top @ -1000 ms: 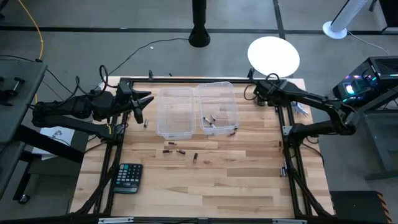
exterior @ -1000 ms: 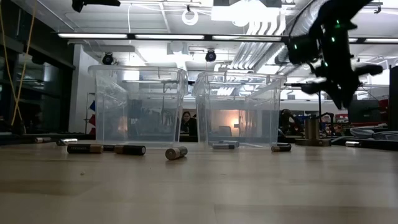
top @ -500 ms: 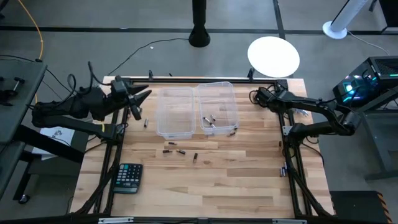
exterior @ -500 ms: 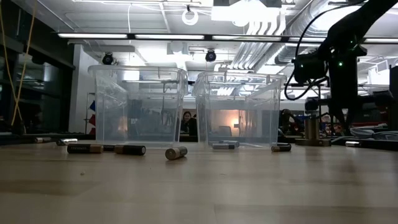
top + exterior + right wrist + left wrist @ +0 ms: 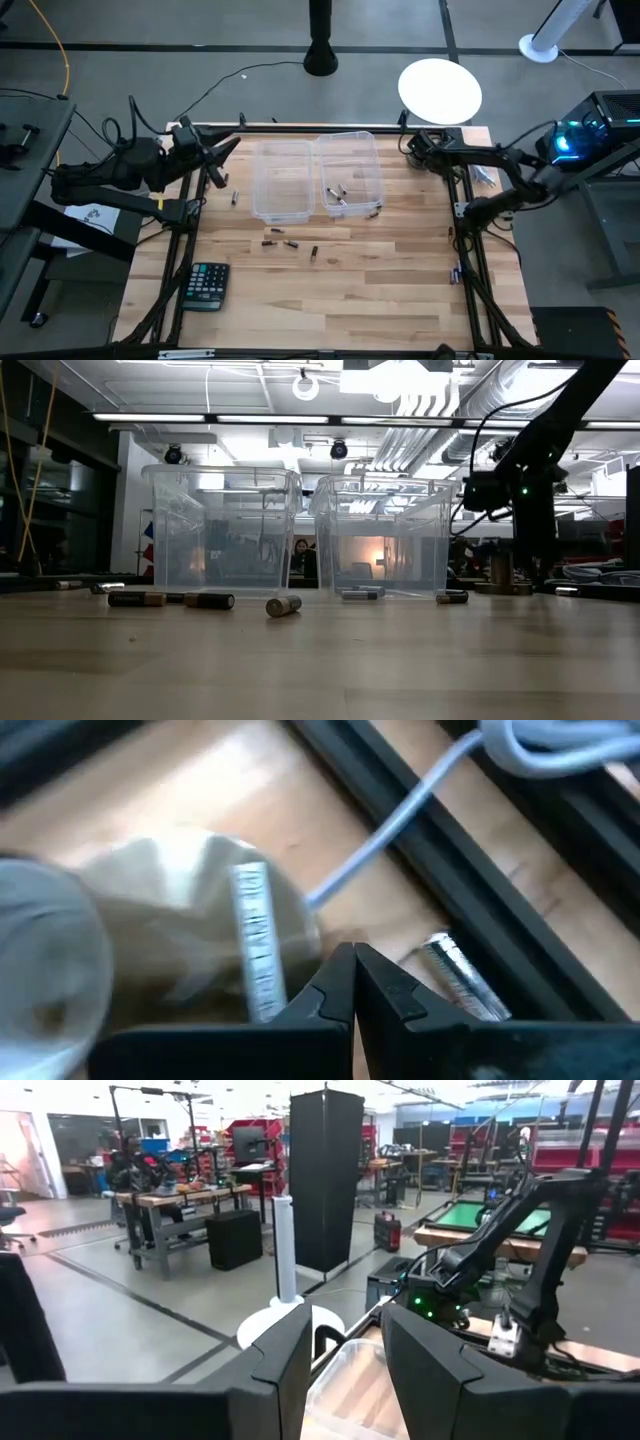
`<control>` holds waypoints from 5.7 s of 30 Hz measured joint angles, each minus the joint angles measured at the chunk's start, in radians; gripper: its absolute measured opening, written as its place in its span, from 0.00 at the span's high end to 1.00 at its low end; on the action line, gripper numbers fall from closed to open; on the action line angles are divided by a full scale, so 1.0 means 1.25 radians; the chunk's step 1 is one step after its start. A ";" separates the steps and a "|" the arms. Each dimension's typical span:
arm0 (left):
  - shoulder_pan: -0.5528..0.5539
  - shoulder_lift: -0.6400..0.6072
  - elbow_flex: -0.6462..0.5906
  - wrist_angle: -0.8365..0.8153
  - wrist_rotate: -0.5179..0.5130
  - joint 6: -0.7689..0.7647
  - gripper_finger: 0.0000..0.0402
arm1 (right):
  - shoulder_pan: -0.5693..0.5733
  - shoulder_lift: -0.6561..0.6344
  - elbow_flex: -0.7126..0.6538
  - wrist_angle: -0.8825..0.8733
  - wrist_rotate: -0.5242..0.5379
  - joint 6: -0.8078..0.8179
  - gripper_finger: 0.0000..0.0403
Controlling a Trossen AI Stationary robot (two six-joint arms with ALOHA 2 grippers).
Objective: Sort batteries
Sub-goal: Put silver battery into the right transparent bin
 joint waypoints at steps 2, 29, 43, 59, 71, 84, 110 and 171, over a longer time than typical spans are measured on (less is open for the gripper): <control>0.000 0.000 0.000 -0.002 -0.011 -0.002 0.71 | -0.014 0.022 0.000 -0.017 0.001 0.002 1.00; 0.000 0.000 0.000 -0.014 -0.053 0.013 0.71 | -0.043 -0.002 0.002 -0.055 -0.208 -0.235 1.00; 0.000 0.000 0.000 -0.029 -0.051 0.013 0.71 | -0.059 -0.137 -0.010 -0.201 -0.092 -0.261 1.00; 0.000 0.000 0.000 -0.029 -0.054 0.013 0.71 | -0.055 -0.134 -0.077 -0.046 -0.129 -0.340 1.00; 0.000 0.002 0.001 -0.029 -0.058 0.012 0.71 | -0.024 -0.177 -0.035 -0.030 -0.180 -0.380 1.00; 0.001 0.004 0.001 -0.028 -0.061 0.012 0.71 | -0.123 -0.193 -0.026 -0.022 -0.237 -0.590 1.00; 0.001 0.049 0.001 -0.026 -0.075 -0.010 0.71 | -0.166 -0.034 -0.019 -0.036 -0.288 -0.845 0.64; 0.096 0.129 0.001 -0.680 0.230 -0.654 0.89 | 0.410 -0.136 0.460 0.226 -0.370 -0.675 0.54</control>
